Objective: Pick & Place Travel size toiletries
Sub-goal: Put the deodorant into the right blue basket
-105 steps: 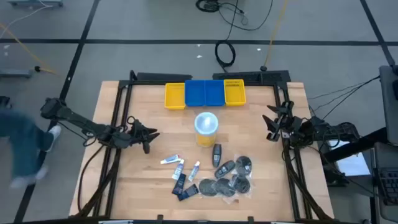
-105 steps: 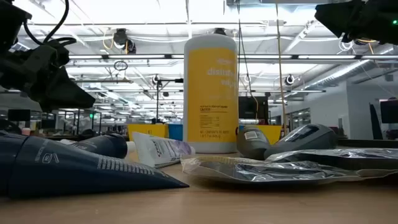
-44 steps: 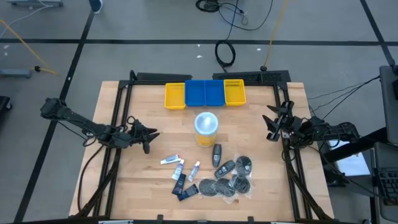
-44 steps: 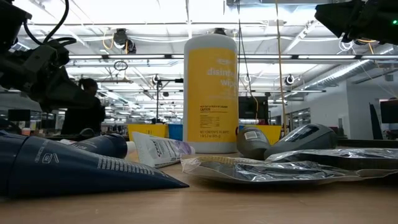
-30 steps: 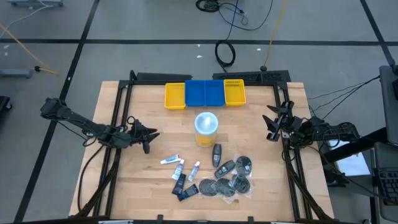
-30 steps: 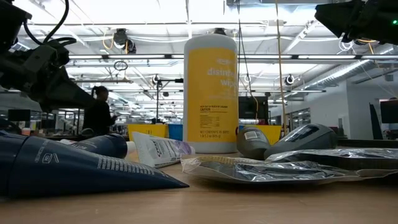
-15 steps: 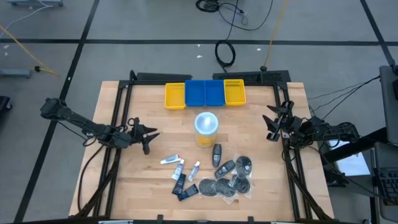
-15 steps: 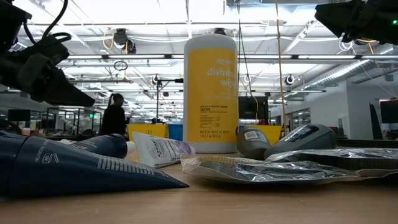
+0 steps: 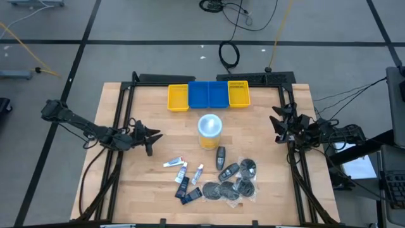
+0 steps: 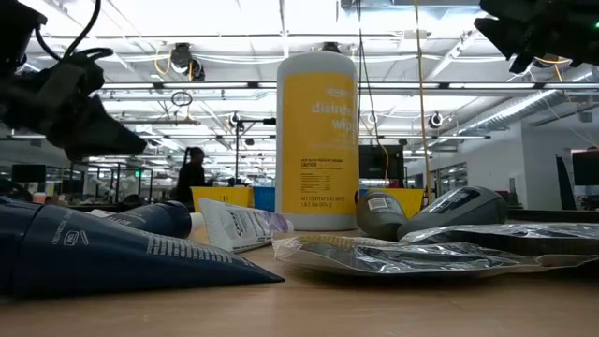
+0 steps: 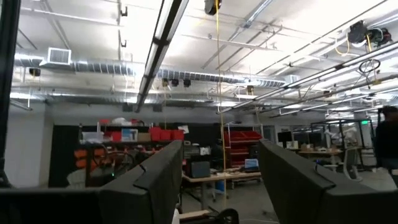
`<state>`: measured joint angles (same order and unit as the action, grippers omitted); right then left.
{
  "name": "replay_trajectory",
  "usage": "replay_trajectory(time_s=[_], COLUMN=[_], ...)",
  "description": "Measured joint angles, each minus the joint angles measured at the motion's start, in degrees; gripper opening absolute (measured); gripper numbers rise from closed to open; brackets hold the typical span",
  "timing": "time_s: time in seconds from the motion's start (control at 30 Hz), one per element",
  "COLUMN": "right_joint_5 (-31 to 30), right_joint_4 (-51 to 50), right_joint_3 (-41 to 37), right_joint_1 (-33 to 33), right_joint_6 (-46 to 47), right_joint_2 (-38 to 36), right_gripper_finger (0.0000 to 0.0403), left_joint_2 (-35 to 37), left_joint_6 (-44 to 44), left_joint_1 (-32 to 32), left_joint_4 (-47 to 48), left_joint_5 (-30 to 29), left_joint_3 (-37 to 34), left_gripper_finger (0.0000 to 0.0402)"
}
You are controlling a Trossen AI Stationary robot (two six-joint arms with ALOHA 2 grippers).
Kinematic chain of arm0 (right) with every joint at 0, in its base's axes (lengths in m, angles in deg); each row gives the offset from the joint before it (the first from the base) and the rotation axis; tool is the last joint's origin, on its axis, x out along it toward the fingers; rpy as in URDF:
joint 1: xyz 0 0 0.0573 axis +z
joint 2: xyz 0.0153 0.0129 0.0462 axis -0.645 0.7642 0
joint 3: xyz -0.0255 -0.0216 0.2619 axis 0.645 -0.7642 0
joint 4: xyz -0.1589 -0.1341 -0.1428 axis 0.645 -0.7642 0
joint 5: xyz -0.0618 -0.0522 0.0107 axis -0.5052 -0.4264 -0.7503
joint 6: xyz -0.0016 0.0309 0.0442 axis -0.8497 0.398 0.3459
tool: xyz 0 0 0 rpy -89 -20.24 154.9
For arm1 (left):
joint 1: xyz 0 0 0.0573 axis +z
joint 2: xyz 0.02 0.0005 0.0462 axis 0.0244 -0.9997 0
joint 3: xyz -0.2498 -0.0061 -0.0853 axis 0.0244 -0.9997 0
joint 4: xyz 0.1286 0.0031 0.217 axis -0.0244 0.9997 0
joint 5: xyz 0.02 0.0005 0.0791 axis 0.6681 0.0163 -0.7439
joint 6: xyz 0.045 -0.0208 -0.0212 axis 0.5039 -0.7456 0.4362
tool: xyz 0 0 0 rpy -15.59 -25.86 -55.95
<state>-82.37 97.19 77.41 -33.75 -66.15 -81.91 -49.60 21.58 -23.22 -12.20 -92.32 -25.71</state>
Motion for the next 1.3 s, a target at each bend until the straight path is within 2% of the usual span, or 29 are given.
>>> replay_trajectory(time_s=[0.2,0.37,0.43,0.53,0.63,1.0,1.3], right_joint_5=[0.0,0.9,4.8,9.1,9.6,24.2,23.8], right_joint_4=[-0.6,-1.0,-5.4,-15.9,-19.4,-19.6,-19.1], right_joint_3=[0.0,0.6,2.3,5.1,8.3,13.3,19.1], right_joint_1=[0.0,0.0,0.0,0.1,0.1,0.4,8.0], right_joint_6=[0.5,4.6,7.7,10.3,11.3,19.2,22.9], right_joint_2=[0.0,0.4,2.2,7.7,14.5,41.1,55.5], right_gripper_finger=[0.0201,0.0201,0.0199,0.0191,0.0183,0.0178,0.0184], left_joint_2=[0.0,0.0,0.0,0.0,0.0,0.0,0.0], left_joint_6=[4.3,8.5,8.5,8.6,9.0,9.1,9.1], left_joint_1=[0.0,0.0,0.0,0.0,0.0,0.0,0.0], left_joint_4=[-8.3,-14.1,-15.6,-16.2,-16.2,-15.5,-15.2], left_joint_5=[-6.7,-6.9,-6.7,-6.8,-7.8,-8.0,-7.9], left_joint_3=[0.0,0.0,0.0,0.0,0.0,0.0,0.0], left_gripper_finger=[0.0113,0.0113,0.0113,0.0113,0.0113,0.0113,0.0113])
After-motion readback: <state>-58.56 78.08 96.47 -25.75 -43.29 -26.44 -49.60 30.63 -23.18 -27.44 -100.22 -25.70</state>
